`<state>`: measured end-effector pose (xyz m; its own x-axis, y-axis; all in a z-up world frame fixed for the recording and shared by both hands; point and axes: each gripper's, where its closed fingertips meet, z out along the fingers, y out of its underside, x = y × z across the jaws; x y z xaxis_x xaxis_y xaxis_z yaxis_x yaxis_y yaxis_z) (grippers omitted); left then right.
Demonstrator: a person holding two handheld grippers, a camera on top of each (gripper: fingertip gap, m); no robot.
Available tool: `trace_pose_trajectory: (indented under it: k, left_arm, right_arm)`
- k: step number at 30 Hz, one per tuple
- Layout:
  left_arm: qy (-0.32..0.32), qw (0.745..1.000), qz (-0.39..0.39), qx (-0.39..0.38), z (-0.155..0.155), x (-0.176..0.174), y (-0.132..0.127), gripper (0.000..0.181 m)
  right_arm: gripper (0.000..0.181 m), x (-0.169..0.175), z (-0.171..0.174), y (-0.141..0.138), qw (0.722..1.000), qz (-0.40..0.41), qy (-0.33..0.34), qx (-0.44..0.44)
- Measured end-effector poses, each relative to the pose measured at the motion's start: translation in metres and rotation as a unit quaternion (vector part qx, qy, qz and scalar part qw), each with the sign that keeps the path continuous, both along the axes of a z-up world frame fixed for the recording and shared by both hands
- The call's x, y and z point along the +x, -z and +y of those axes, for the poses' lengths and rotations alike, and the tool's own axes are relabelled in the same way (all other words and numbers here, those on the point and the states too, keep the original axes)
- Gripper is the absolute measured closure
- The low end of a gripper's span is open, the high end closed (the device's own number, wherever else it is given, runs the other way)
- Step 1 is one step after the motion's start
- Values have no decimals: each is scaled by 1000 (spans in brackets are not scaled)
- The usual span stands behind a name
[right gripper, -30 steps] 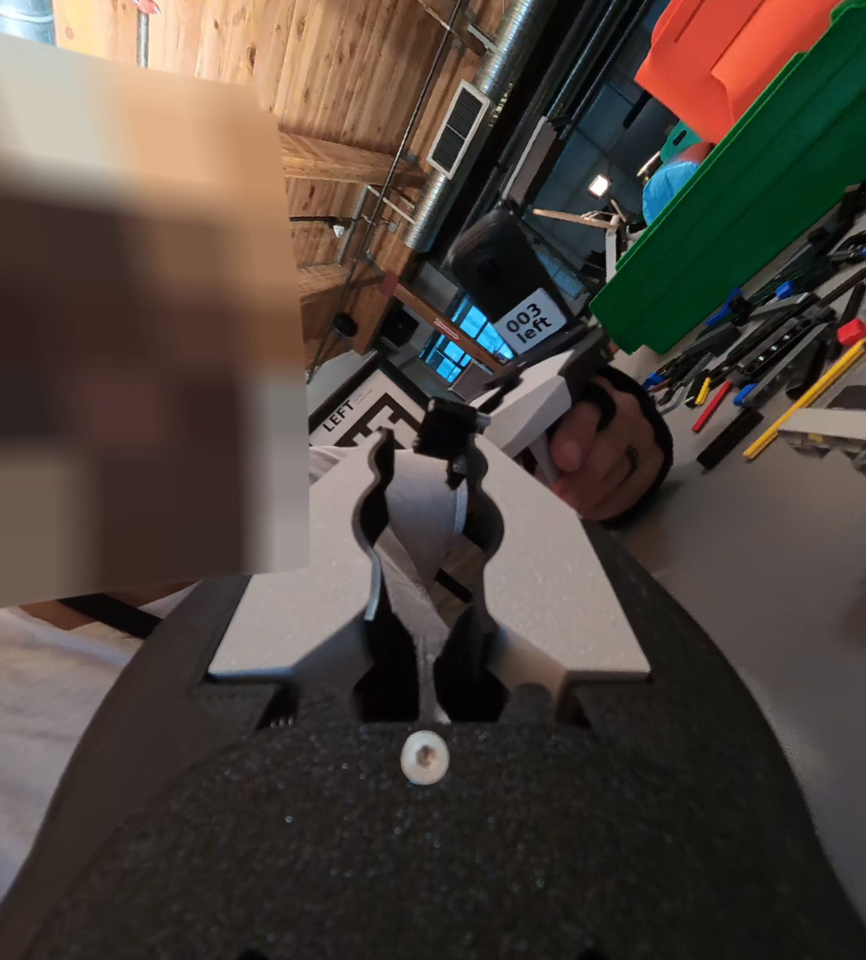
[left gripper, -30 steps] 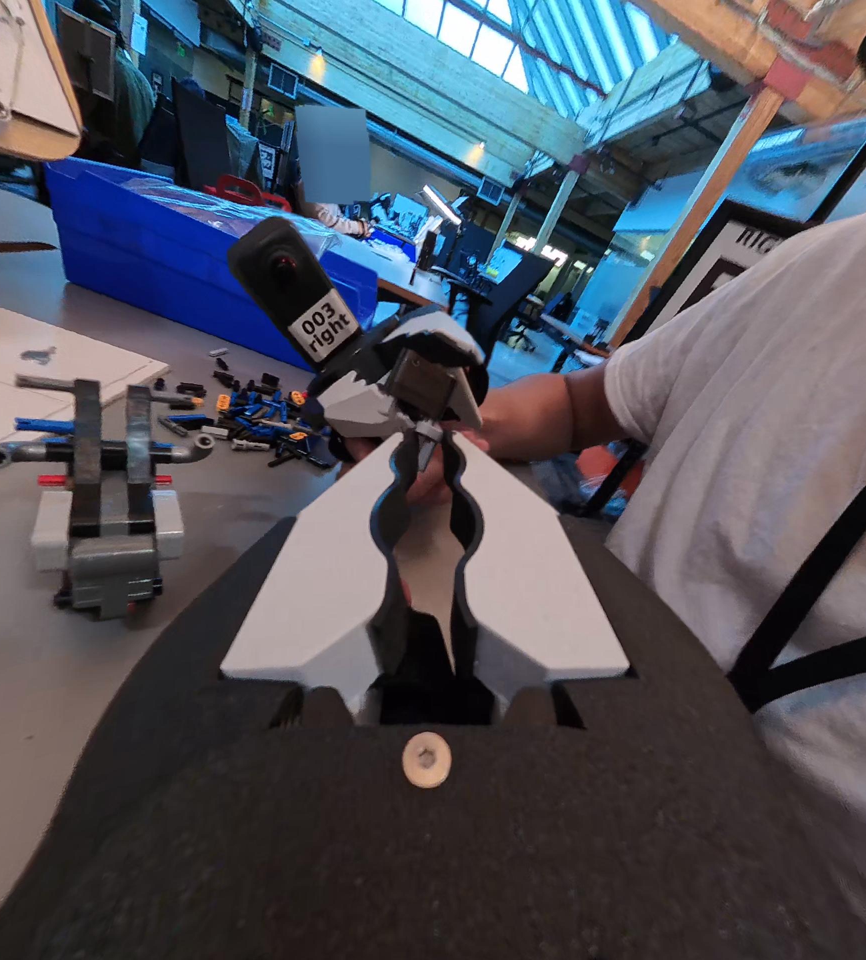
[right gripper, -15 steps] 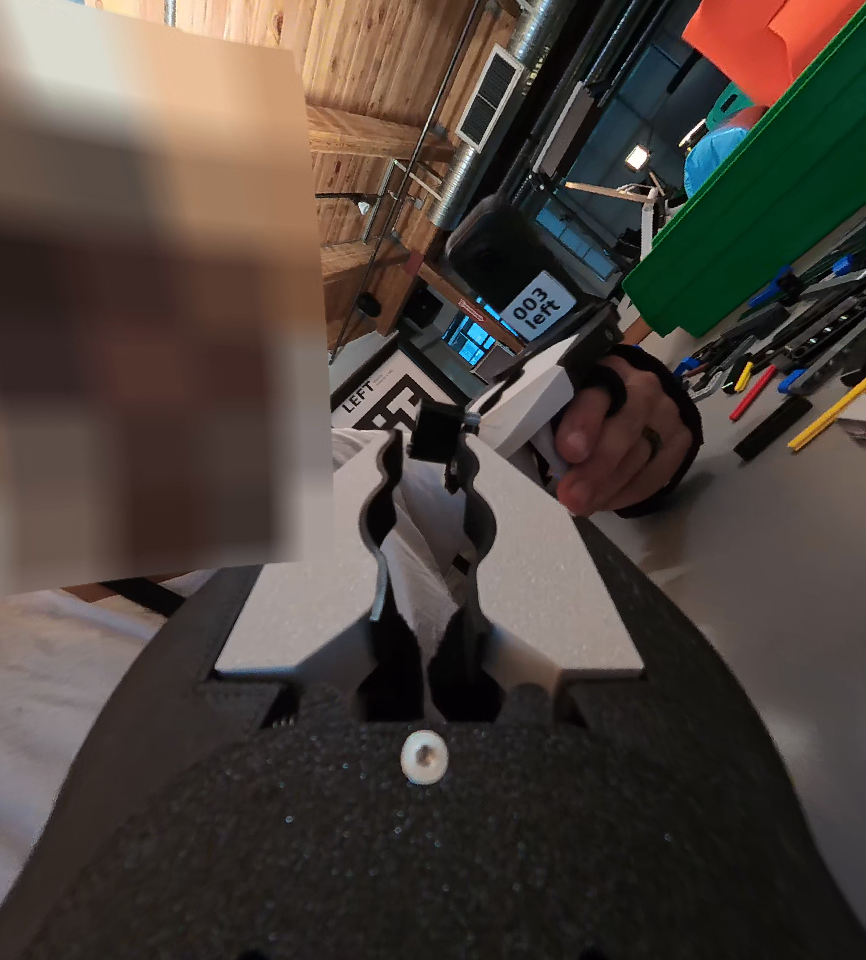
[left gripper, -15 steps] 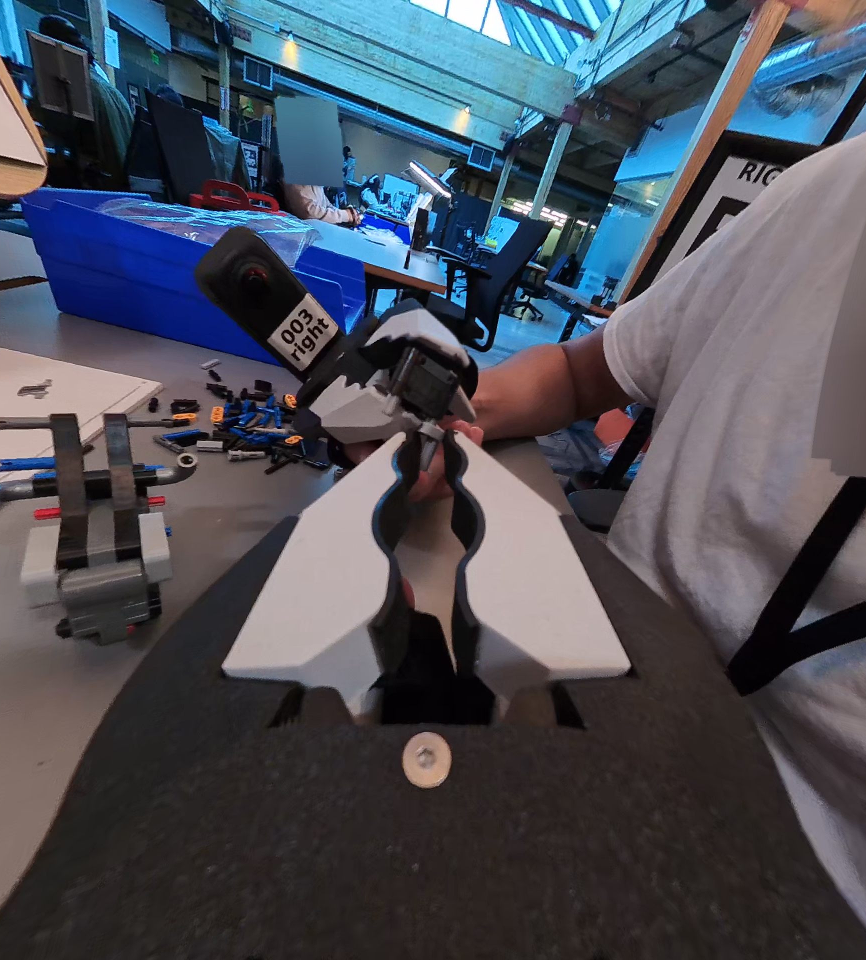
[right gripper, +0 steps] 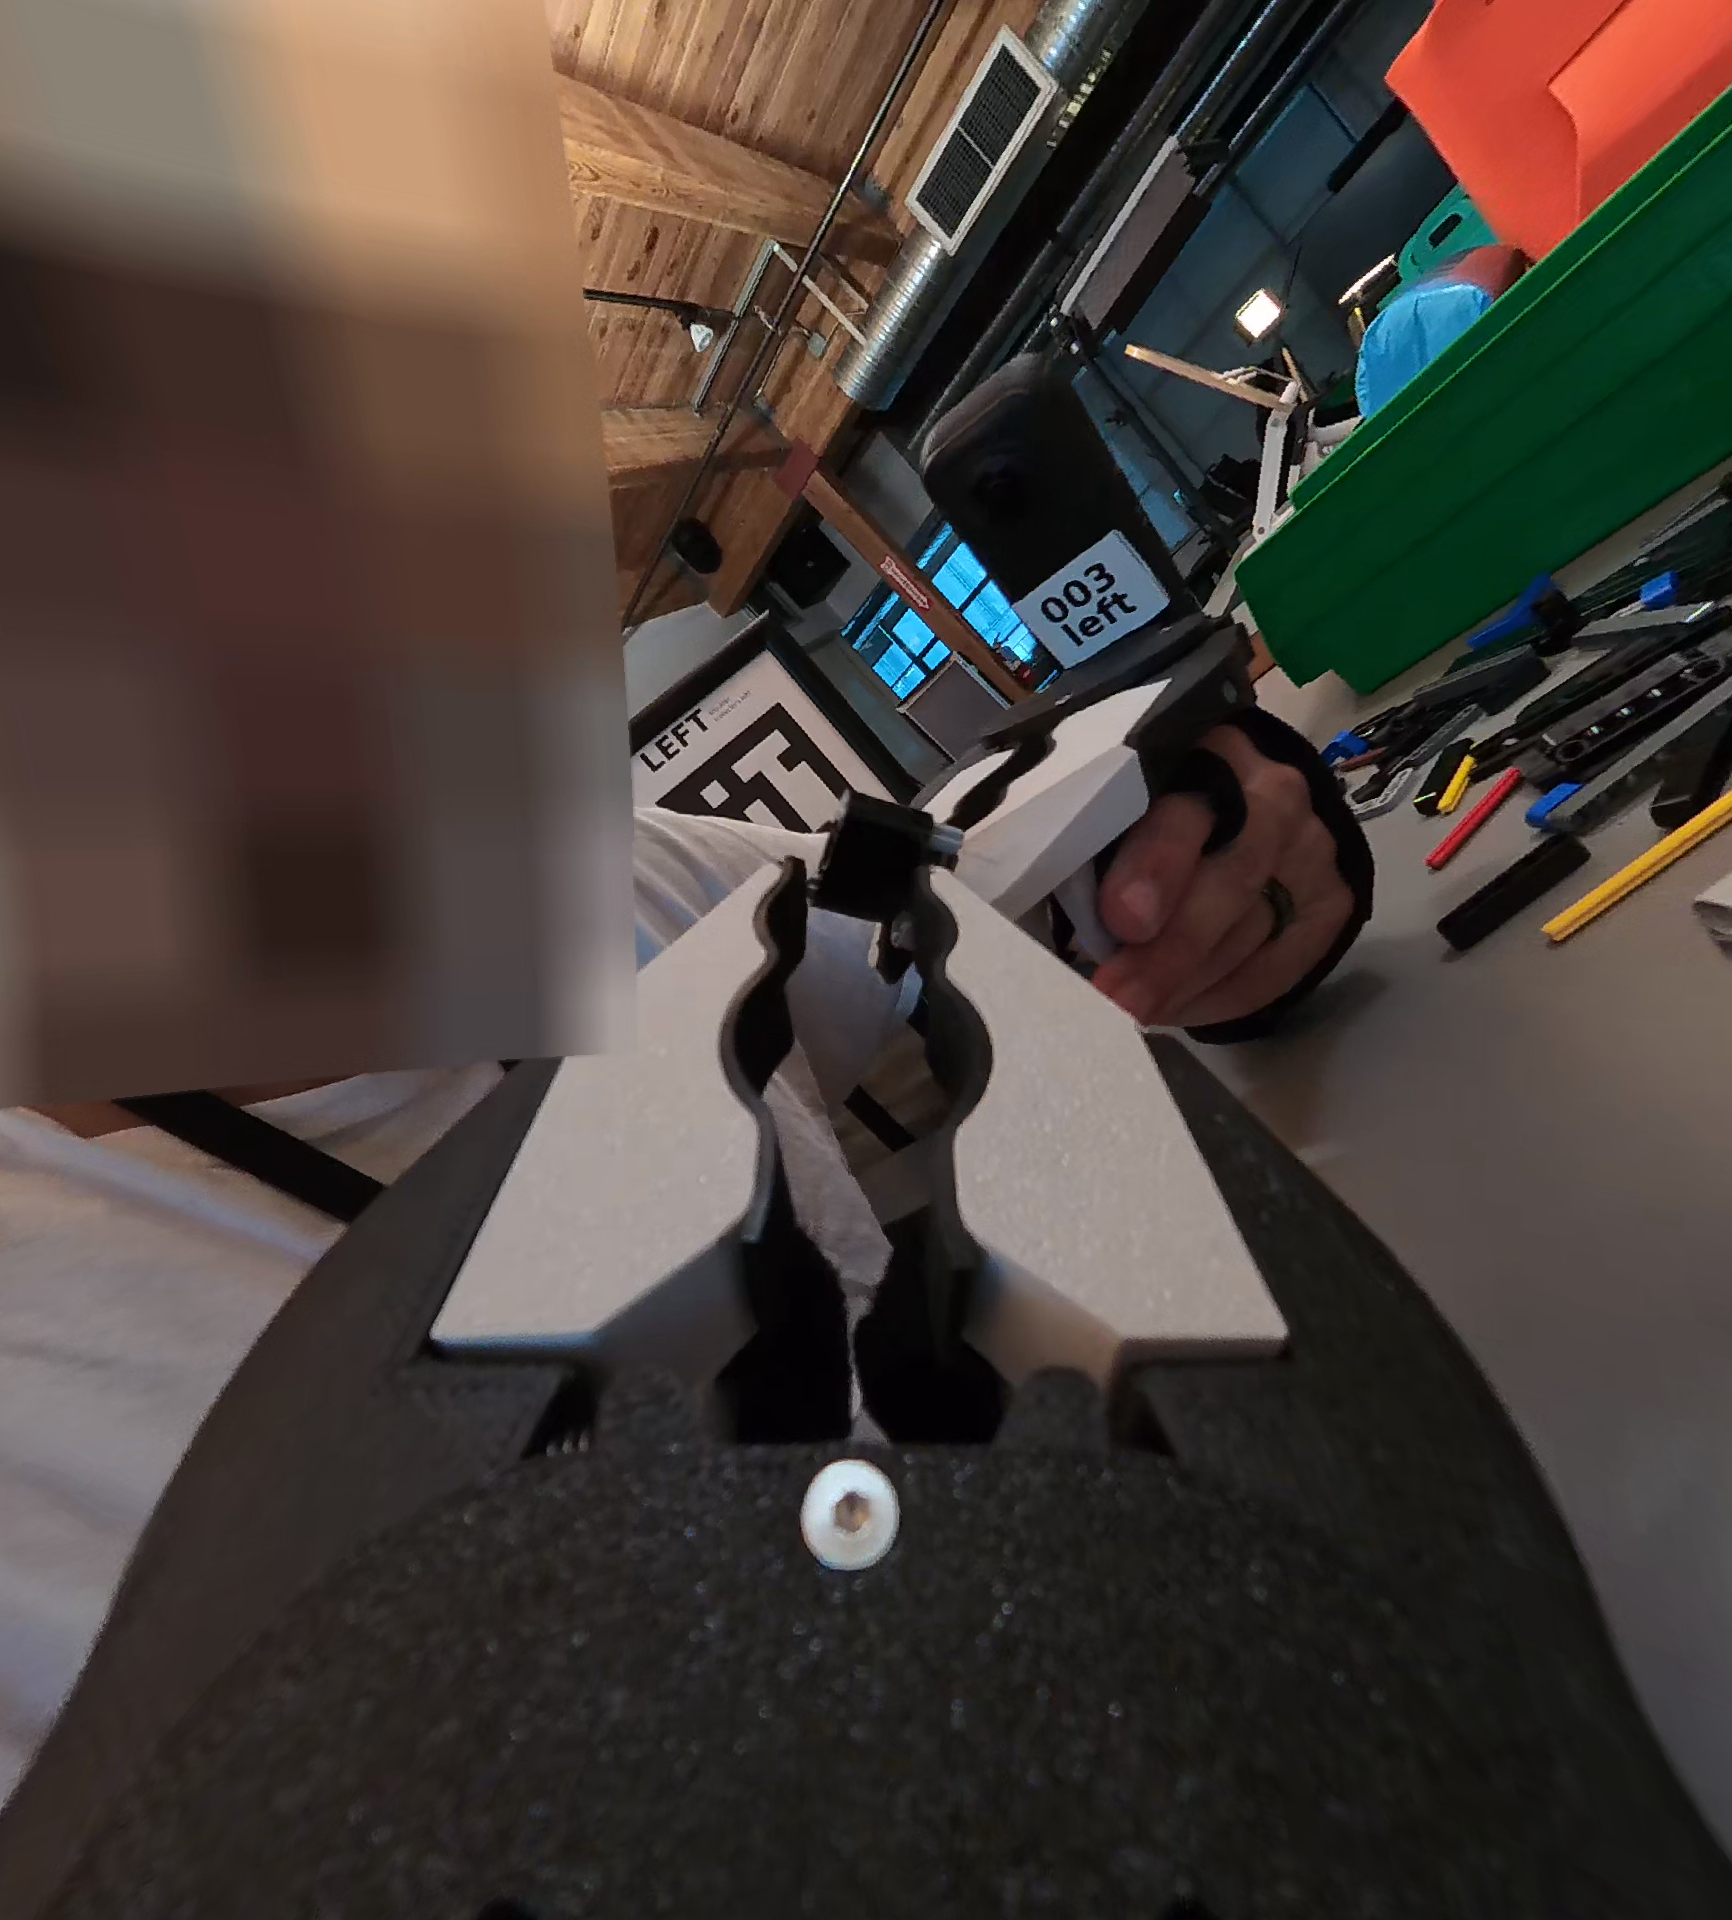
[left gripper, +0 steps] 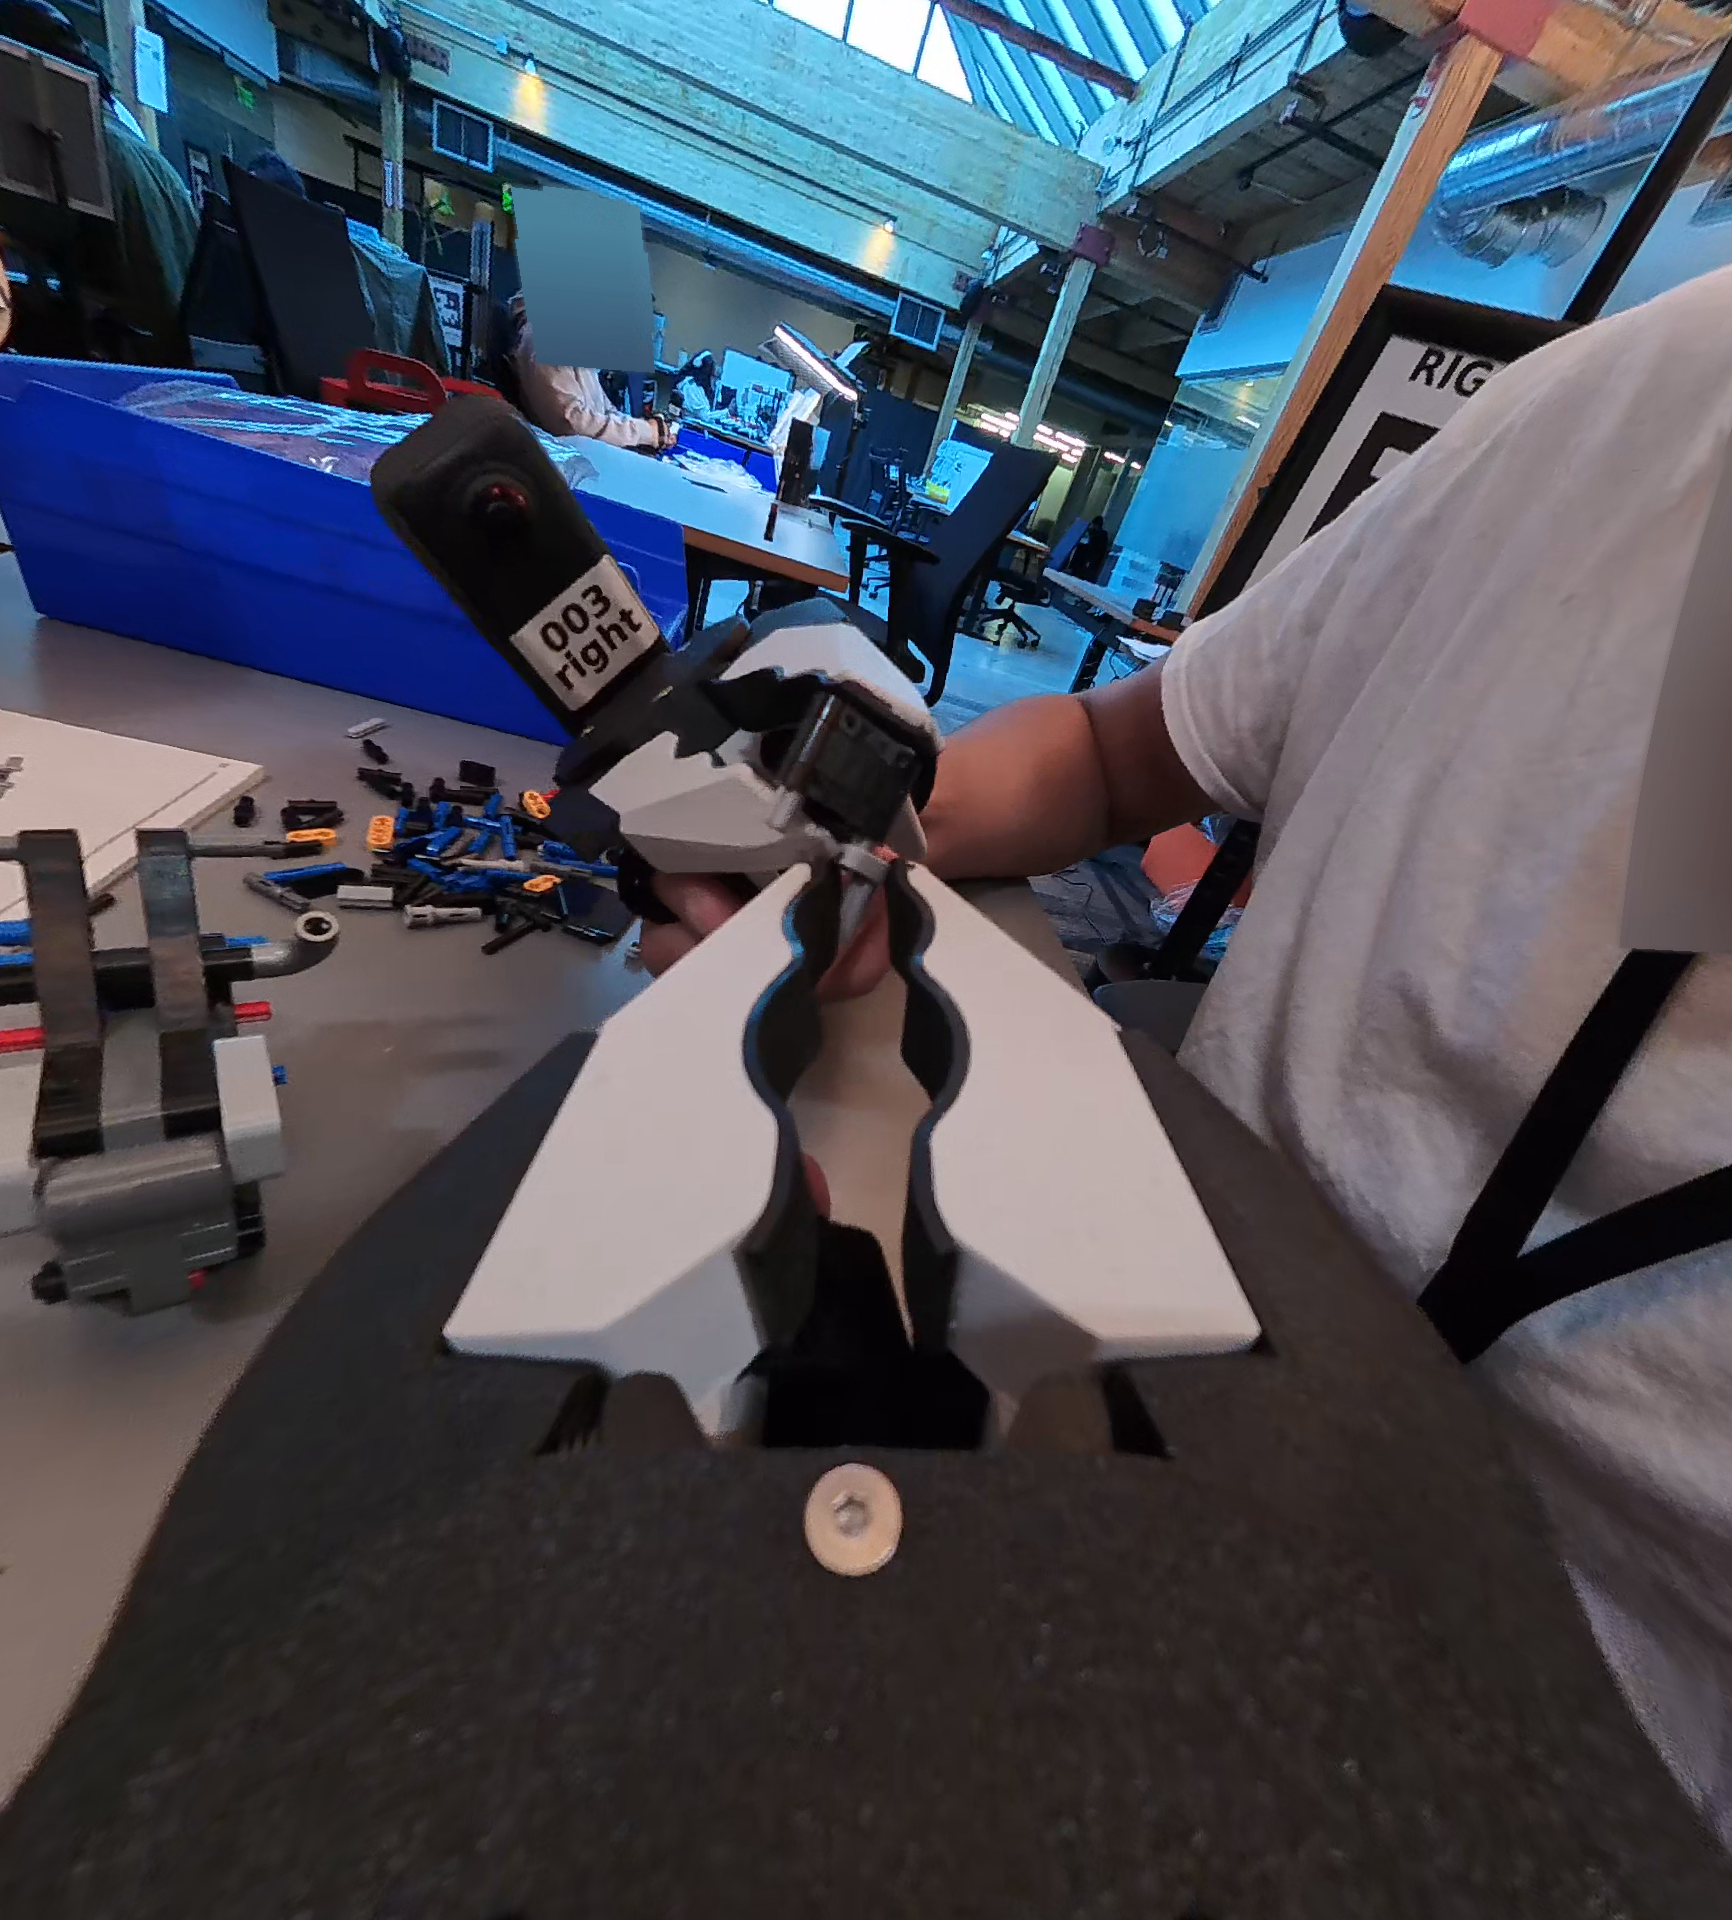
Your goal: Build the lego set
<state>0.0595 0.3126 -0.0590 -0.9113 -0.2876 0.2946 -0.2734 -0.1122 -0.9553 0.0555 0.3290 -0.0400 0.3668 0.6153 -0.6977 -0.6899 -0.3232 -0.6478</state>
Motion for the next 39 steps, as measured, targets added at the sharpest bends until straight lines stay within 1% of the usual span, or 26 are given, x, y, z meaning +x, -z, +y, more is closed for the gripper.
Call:
trace_pose_trajectory:
  k: [5,10,17,19,23,25,26,28,30,33,36,37,38,39]
  left_arm:
    - [5,1000,-2,6,-2,-2,2,174]
    - [-3,1000,-4,11,-1,0,2,174]
    - [-12,1000,-13,16,0,1,1,174]
    - [-9,1000,-12,17,-1,0,1,174]
    - [-22,1000,-10,17,4,5,2,174]
    - [-31,999,-9,25,5,8,4,174]
    - [-40,999,-10,32,7,10,6,174]
    - [-66,997,-8,50,12,18,12,174]
    - [-102,991,-13,80,19,28,18,174]
    - [-161,974,-32,156,28,42,34,174]
    - [-189,956,-44,218,30,47,47,174]
    - [-192,953,-48,230,29,48,50,174]
    - [-198,949,-52,241,29,48,52,174]
    - [-203,947,-55,245,30,49,52,174]
  right_arm:
    - [163,-6,-1,2,999,-37,7,12]
    - [164,-5,1,3,997,-67,22,10]
    - [165,-4,2,2,997,-69,30,8]
    - [165,-6,1,2,998,-65,22,8]
    - [164,3,6,2,997,-54,50,3]
    - [160,7,6,4,998,-43,41,-15]
    - [156,12,7,7,996,-62,55,-19]
    - [158,21,9,14,987,-125,97,-27]
    - [155,28,12,23,974,-182,125,-51]
    - [156,43,16,32,951,-237,184,-79]
    - [156,44,20,45,930,-288,201,-108]
    - [159,45,21,48,923,-304,208,-115]
    - [168,47,21,51,914,-319,219,-120]
    - [171,47,22,55,907,-334,222,-126]
